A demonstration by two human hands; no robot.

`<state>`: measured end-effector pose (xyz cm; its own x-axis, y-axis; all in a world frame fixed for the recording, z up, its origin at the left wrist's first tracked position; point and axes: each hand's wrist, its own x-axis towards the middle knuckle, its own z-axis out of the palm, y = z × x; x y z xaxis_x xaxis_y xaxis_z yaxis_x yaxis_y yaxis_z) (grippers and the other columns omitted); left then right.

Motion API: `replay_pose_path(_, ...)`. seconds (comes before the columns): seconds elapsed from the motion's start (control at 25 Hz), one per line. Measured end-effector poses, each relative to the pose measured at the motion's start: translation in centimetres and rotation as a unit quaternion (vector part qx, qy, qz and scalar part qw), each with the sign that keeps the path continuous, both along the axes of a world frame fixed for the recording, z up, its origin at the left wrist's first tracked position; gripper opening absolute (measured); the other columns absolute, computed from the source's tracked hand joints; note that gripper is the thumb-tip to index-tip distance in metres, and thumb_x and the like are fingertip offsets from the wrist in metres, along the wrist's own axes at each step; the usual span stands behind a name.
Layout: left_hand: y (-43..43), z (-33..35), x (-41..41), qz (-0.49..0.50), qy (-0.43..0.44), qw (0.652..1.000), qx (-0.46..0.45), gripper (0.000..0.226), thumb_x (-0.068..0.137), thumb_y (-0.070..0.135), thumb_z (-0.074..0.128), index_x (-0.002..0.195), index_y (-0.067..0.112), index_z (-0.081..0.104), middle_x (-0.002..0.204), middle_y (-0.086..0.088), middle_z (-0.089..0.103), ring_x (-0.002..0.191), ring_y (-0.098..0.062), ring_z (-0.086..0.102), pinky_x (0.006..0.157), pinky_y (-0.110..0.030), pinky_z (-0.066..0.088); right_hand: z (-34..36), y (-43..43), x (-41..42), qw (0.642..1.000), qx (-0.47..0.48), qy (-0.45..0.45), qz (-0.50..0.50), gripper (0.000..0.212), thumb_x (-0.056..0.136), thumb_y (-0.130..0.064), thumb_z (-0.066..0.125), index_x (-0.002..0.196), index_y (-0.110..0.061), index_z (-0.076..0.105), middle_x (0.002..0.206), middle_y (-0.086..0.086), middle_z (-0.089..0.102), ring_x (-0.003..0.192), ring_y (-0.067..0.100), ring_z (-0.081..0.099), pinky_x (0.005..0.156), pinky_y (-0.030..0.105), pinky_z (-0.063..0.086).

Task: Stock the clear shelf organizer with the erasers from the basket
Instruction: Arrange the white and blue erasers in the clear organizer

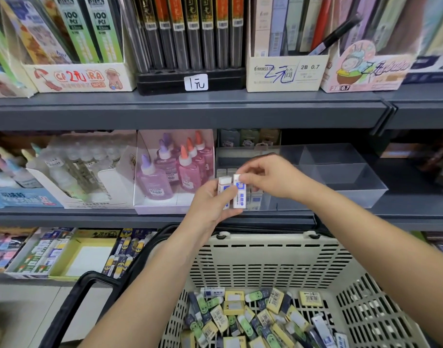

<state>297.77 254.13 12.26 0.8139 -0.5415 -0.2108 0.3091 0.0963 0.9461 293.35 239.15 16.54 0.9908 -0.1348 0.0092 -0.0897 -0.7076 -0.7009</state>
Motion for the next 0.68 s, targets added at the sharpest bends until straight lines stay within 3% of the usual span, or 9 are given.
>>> replay_pose_path(0.08, -0.3, 0.4, 0.1, 0.039, 0.033, 0.998, -0.031, 0.005, 0.095, 0.008, 0.047, 0.096, 0.01, 0.051, 0.09, -0.01, 0.068, 0.072, -0.013, 0.069, 0.055, -0.027, 0.056, 0.3, -1.5, 0.2, 0.998, 0.03, -0.022, -0.052, 0.006, 0.085, -0.022, 0.064, 0.083, -0.028, 0.066, 0.068, -0.014, 0.066, 0.056, -0.001, 0.061, 0.069, 0.028, 0.053)
replay_pose_path(0.2, -0.1, 0.3, 0.6, 0.052, -0.019, 0.998, -0.021, 0.007, 0.095, 0.011, 0.047, 0.094, 0.013, 0.053, 0.096, -0.004, 0.065, 0.086, -0.014, 0.063, 0.061, -0.031, 0.058, 0.6, -4.0, 0.8, 0.979, 0.096, -0.071, -0.168, 0.015, 0.085, -0.014, 0.066, 0.078, -0.028, 0.065, 0.085, 0.0, 0.07, 0.076, 0.016, 0.066, 0.086, 0.036, 0.053)
replay_pose_path(0.32, 0.2, 0.0, 1.0, 0.074, -0.097, 0.993, 0.01, 0.01, 0.092, 0.015, 0.056, 0.101, 0.018, 0.06, 0.091, 0.004, 0.056, 0.081, -0.007, 0.055, 0.068, -0.026, 0.056, -0.1, -4.7, 1.5, 0.978, -0.029, -0.067, -0.195, 0.007, 0.088, -0.021, 0.062, 0.092, -0.024, 0.067, 0.101, 0.006, 0.07, 0.094, 0.027, 0.064, 0.09, 0.039, 0.049)
replay_pose_path(0.4, 0.2, -0.2, 1.3, 0.086, -0.124, 0.988, 0.015, 0.013, 0.091, 0.015, 0.057, 0.102, 0.02, 0.061, 0.085, 0.01, 0.056, 0.075, -0.004, 0.053, 0.064, -0.021, 0.052, -0.5, -4.5, 1.6, 0.977, -0.084, -0.06, -0.186, 0.014, 0.089, -0.023, 0.059, 0.1, -0.023, 0.068, 0.101, 0.003, 0.071, 0.097, 0.026, 0.063, 0.09, 0.035, 0.049)
replay_pose_path(0.56, 0.2, -0.3, 1.3, 0.079, -0.118, 0.99, 0.014, 0.016, 0.09, 0.011, 0.058, 0.095, 0.026, 0.062, 0.084, 0.01, 0.061, 0.075, -0.003, 0.055, 0.058, -0.015, 0.048, -1.1, -4.1, 1.9, 0.977, -0.12, -0.033, -0.172, 0.018, 0.092, -0.024, 0.056, 0.107, -0.025, 0.066, 0.103, -0.001, 0.069, 0.098, 0.023, 0.062, 0.085, 0.023, 0.043)
replay_pose_path(0.68, 0.3, -0.5, 1.4, 0.076, -0.105, 0.991, 0.013, 0.015, 0.09, 0.01, 0.058, 0.098, 0.022, 0.063, 0.091, 0.004, 0.064, 0.082, -0.01, 0.058, 0.061, -0.019, 0.049, -1.6, -3.6, 2.3, 0.979, -0.126, -0.003, -0.161, 0.018, 0.092, -0.025, 0.055, 0.108, -0.027, 0.063, 0.107, -0.002, 0.067, 0.099, 0.021, 0.061, 0.088, 0.025, 0.045)
